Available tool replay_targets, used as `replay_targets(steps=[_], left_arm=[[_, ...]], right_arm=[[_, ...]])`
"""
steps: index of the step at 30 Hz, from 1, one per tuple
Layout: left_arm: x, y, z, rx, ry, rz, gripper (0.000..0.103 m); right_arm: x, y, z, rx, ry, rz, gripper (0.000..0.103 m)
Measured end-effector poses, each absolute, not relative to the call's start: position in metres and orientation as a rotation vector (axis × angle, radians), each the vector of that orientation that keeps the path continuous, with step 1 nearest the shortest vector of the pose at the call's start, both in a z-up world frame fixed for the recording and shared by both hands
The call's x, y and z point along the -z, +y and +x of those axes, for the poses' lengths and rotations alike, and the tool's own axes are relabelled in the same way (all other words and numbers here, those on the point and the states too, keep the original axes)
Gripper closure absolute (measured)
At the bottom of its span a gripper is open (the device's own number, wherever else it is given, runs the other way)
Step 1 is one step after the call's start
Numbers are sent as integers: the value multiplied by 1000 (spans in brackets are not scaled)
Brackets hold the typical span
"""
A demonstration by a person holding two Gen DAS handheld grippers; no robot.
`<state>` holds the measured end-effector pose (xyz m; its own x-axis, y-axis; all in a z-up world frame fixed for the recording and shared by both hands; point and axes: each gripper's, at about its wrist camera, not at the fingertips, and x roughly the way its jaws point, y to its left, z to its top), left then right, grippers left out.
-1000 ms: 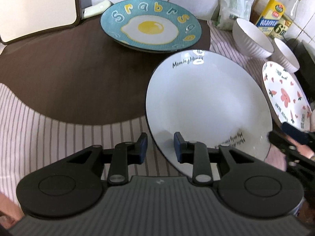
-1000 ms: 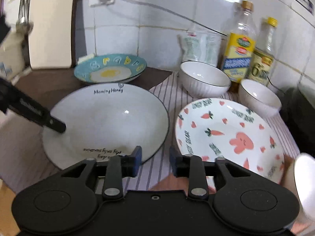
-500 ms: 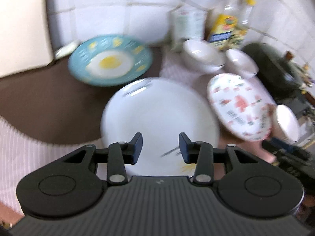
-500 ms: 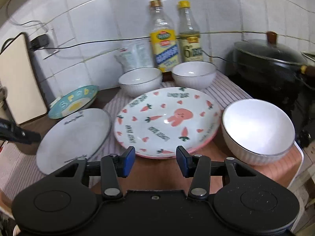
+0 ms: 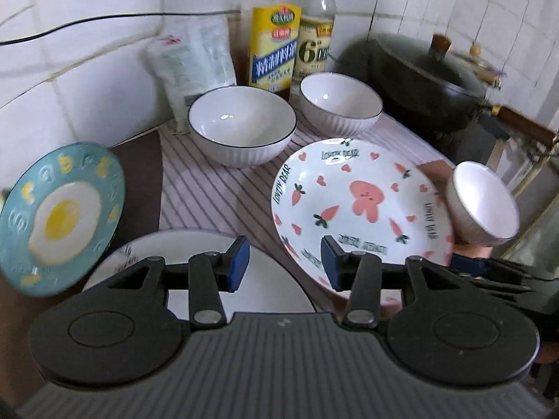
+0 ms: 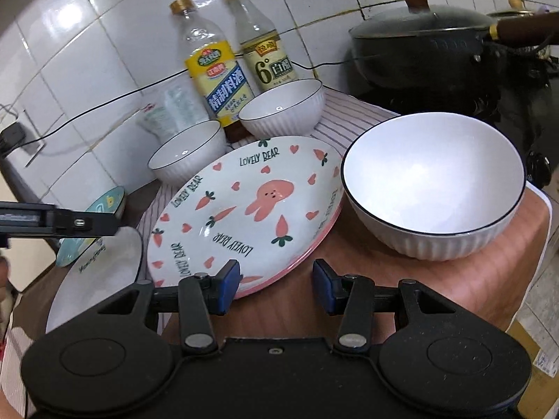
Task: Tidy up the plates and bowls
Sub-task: 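Grasp the pink-rimmed Lovely Bear plate rim with the right tool while the left tool holds the white plate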
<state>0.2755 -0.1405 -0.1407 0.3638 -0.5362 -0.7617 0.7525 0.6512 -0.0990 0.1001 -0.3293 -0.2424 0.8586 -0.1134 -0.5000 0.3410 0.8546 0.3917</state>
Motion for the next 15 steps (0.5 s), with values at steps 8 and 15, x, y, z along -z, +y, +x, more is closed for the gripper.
replay_targets(steps=[8,15], left_arm=[[169,-182,317,929,913,363,59],[186,-198,335,951,962,367,63]], right_arm=[[248,-328,109,307,456,520,57],[249,-325,111,343,452,508,63]])
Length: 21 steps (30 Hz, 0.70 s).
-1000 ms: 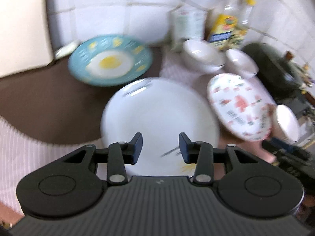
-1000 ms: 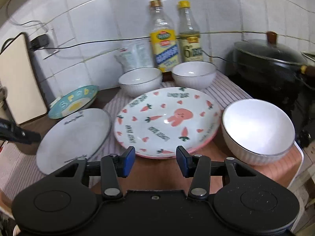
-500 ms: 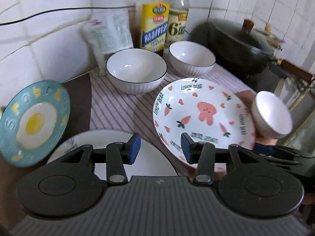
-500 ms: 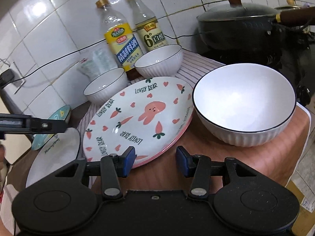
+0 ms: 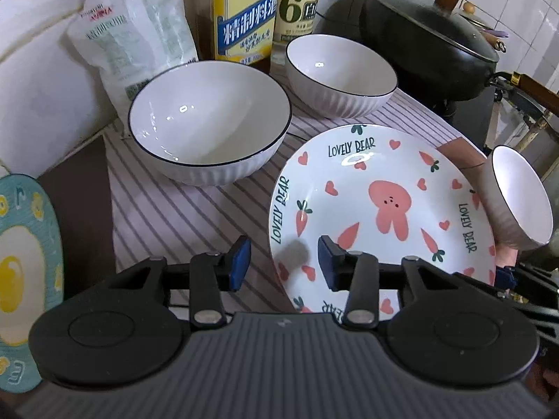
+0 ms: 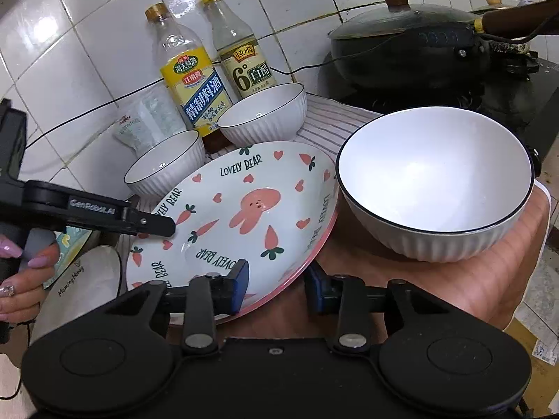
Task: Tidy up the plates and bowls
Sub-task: 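Grasp the pink-rimmed Lovely Bear plate rim with the right tool while the left tool holds the white plate, then carry the Lovely Bear plate with the right tool onto the white plate held by the left tool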
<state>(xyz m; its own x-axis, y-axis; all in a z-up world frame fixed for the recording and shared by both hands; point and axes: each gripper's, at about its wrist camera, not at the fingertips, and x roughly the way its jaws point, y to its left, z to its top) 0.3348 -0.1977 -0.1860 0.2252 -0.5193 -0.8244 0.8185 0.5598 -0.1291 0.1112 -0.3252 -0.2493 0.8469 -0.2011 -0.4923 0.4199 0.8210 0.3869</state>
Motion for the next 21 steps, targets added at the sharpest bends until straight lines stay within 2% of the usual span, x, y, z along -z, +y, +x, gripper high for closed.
replay_targets(steps=[4,6,12,17,21], left_arm=[[193,-198,341,951,1008,339,72],[193,-196,343,953,1016,297,83],[194,-197,337,921,983,299,83],[194,-197,344,914,1042,260,83],[193,-195,353,910,1110,206,83]], right_arm=[[249,-325,112,349,449,504,63],[250,-324,112,349,446,497,63],[252,-324,111,341,428,479,63],[251,-327,110,372,426,526,72],[249,-325,114,391,449,512,73]])
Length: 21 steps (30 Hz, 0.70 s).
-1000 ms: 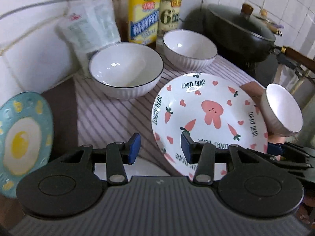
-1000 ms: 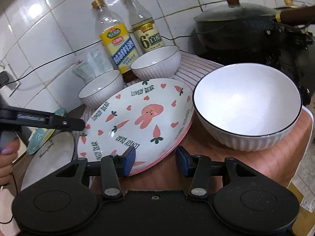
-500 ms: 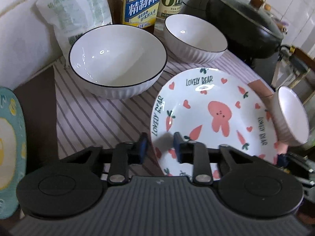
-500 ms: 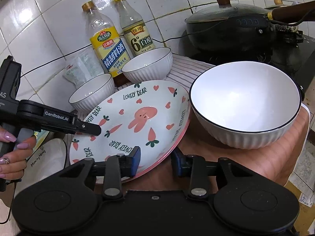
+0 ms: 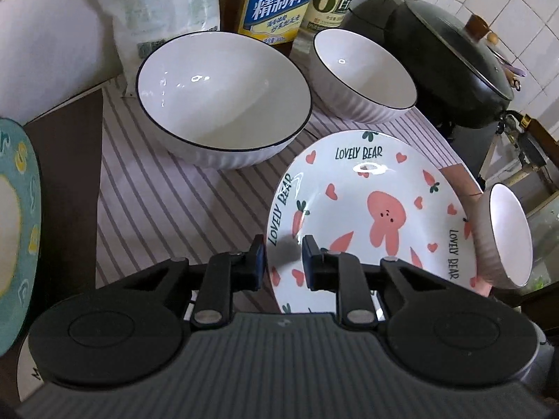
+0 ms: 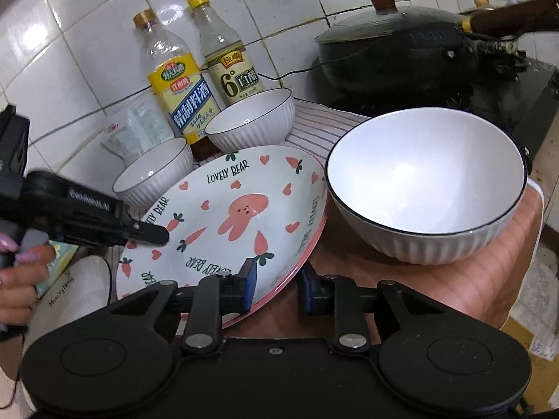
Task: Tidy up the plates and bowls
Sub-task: 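Carry the Lovely Bear plate with the right tool onto the white plate held by the left tool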
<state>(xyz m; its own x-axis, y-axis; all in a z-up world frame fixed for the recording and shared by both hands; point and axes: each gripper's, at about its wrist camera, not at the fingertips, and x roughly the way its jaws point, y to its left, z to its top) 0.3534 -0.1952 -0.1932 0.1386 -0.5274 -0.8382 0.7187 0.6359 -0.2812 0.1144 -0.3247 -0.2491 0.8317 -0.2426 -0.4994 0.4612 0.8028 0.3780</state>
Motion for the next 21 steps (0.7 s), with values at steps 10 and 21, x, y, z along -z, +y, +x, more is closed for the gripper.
replay_targets(steps=[10,21], left_arm=[[170,-192,319,867,995,336,83],[149,-160,298,838,915,378,82]], right_arm=[[247,-331,110,337,467,577,75],[232,-319,102,265,454,543,75]])
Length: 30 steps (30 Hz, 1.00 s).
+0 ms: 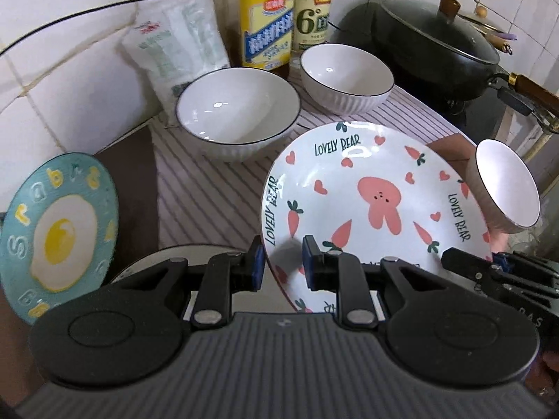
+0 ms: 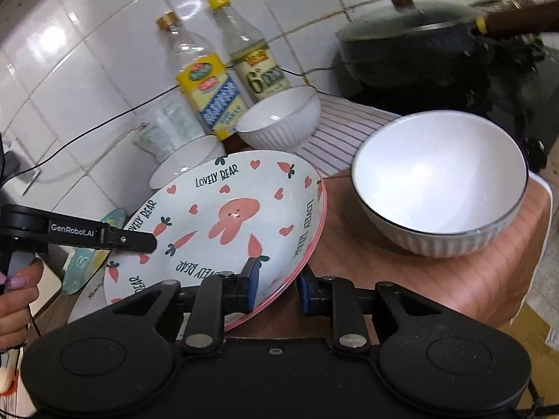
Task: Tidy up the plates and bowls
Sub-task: 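Carry the Lovely Bear plate with the right tool onto the white plate held by the left tool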
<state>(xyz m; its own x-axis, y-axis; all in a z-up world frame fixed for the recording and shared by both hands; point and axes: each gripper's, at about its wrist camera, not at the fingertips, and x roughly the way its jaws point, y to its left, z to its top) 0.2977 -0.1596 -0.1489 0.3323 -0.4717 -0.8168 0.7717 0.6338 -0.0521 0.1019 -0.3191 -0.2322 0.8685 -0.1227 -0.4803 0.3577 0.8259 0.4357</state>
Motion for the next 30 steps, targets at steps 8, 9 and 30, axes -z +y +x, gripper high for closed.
replay_targets(steps=[8,9,30], left_arm=[[120,-115,281,794,868,285,82],[116,-107,278,786,861,272,82],[139,25,259,593,954,7,83]], right_arm=[[206,-298,96,180,430,488,75],[202,-293,95,167,428,480,75],[192,-217,115,-20,508,344,75]])
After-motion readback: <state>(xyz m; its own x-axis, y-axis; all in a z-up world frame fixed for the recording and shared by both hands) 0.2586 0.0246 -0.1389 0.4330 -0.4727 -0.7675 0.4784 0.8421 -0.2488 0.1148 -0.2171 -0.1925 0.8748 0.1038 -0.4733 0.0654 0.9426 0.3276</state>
